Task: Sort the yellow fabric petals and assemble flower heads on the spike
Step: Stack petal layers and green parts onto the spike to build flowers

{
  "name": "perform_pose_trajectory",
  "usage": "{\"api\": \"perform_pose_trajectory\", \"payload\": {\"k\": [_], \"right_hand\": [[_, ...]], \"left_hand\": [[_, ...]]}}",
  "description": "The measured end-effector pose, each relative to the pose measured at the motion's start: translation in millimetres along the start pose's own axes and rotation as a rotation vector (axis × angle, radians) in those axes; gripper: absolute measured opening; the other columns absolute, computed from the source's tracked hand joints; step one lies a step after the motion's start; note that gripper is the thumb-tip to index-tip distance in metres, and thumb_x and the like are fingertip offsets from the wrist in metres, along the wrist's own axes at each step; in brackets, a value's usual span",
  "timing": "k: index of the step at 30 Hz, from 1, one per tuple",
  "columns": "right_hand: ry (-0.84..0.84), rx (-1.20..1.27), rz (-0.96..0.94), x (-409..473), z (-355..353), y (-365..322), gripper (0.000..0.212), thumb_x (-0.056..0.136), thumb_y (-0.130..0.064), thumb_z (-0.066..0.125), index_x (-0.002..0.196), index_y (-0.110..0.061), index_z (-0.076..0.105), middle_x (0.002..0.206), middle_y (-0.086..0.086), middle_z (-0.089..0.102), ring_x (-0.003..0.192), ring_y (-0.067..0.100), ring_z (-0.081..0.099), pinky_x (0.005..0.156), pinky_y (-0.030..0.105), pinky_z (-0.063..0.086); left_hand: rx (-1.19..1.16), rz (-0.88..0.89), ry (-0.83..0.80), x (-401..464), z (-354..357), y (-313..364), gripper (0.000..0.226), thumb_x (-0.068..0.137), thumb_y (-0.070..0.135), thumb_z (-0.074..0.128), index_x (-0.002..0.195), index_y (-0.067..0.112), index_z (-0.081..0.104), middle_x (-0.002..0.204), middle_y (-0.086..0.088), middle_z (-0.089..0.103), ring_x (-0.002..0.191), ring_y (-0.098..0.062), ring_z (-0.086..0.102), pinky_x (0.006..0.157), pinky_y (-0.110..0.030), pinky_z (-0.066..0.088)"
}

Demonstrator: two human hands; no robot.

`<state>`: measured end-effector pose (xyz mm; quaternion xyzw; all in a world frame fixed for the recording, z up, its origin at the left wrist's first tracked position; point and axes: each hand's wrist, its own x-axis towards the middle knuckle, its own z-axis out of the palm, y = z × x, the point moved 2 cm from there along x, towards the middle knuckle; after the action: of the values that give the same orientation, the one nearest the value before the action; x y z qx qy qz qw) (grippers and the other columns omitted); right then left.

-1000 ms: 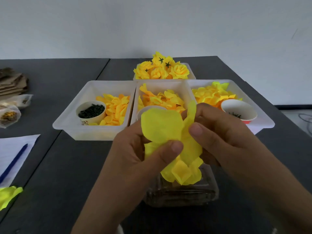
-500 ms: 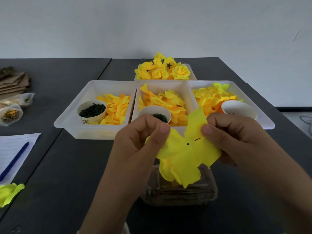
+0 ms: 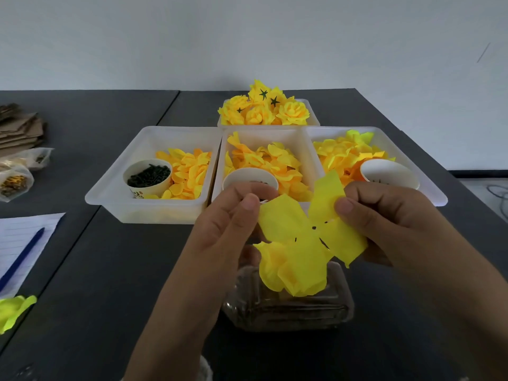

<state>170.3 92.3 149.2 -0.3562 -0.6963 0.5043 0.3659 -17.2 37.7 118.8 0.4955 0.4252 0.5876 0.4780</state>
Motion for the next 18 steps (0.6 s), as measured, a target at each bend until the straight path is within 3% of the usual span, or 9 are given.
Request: {"api": "perform_pose_trajectory", "payload": {"k": [5,10,12,15,16,18], "right_hand": [[-0.002,0.015,-0.024,2.5,0.1,0.2,0.028,0.078,-0.04,0.057,0.06,-0.019,0.058,0.056,-0.004,0.046,0.042,0.001,0.039,0.042,0.009,0.033],[0.0,-0.019,-0.147,1.7,3.8,-0.7,0.024,0.084,-0.03,0.056,0.066,-0.014,0.057,0.053,-0.009,0.052,0.041,0.001,0.044,0.043,0.008,0.036],[0.037,-0.083,-0.214,0.3,5.7,0.5,0.026,0.088,-0.032,0.061,0.074,-0.01,0.059,0.062,0.0,0.059,0.048,0.007,0.05,0.047,0.017,0.043],[0.066,-0.24,-0.265,-1.5,9.4,1.8,0.035,0.089,-0.042,0.058,0.084,-0.008,0.061,0.075,0.02,0.06,0.068,0.039,0.057,0.06,0.049,0.05],[0.07,-0.272,-0.272,-2.1,10.4,1.4,0.036,0.087,-0.044,0.056,0.084,-0.008,0.062,0.075,0.02,0.059,0.069,0.041,0.056,0.061,0.053,0.049],[0.069,-0.3,-0.282,-2.7,12.2,-0.6,0.033,0.087,-0.042,0.056,0.081,-0.009,0.061,0.07,0.015,0.058,0.065,0.036,0.054,0.058,0.05,0.047]], "left_hand": [[0.135,0.029,0.024,-2.7,-4.7,-2.7,0.036,0.082,0.05,0.056,0.115,0.037,0.062,0.105,-0.005,0.067,0.087,-0.019,0.062,0.061,-0.022,0.05],[0.138,-0.033,0.083,-5.4,-9.4,-7.0,0.035,0.082,0.041,0.062,0.116,0.033,0.062,0.082,0.011,0.067,0.069,0.0,0.062,0.055,-0.016,0.048],[0.11,-0.031,0.053,-6.4,-6.3,-5.3,0.033,0.084,0.034,0.067,0.116,0.027,0.062,0.074,0.012,0.064,0.061,0.003,0.06,0.054,-0.011,0.046],[0.139,0.024,0.057,-6.5,-3.5,-1.2,0.033,0.079,0.034,0.07,0.11,0.024,0.066,0.077,-0.01,0.062,0.056,0.001,0.051,0.054,-0.011,0.044],[0.148,0.051,0.061,-6.1,-3.0,0.6,0.03,0.08,0.034,0.071,0.107,0.021,0.068,0.079,-0.013,0.062,0.057,0.0,0.051,0.055,-0.012,0.044],[0.157,0.111,0.059,-5.2,-1.1,2.9,0.022,0.082,0.026,0.07,0.1,0.014,0.068,0.078,-0.001,0.069,0.06,0.0,0.059,0.057,-0.011,0.047]]}}
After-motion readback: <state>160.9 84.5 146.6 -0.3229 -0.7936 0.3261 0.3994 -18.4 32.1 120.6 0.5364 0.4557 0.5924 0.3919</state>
